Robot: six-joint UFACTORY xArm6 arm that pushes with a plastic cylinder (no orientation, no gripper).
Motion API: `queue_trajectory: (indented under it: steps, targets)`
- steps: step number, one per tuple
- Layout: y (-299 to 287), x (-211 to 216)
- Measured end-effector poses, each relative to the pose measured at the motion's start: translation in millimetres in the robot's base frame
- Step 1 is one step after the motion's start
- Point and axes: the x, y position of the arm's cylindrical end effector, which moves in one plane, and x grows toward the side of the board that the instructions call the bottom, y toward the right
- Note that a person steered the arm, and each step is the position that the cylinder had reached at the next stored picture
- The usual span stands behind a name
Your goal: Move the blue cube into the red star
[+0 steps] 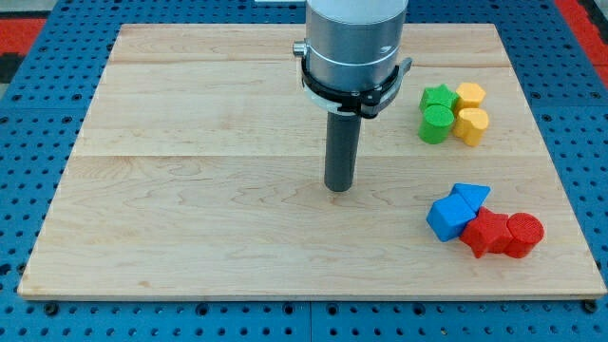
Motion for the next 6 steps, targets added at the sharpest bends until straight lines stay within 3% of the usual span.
queue_trajectory:
  steps: [2,3,4,6]
  targets:
    - [7.5,34.9]
    - [68.0,63.5]
    - [117.2,63.4]
    - [118.4,68.0]
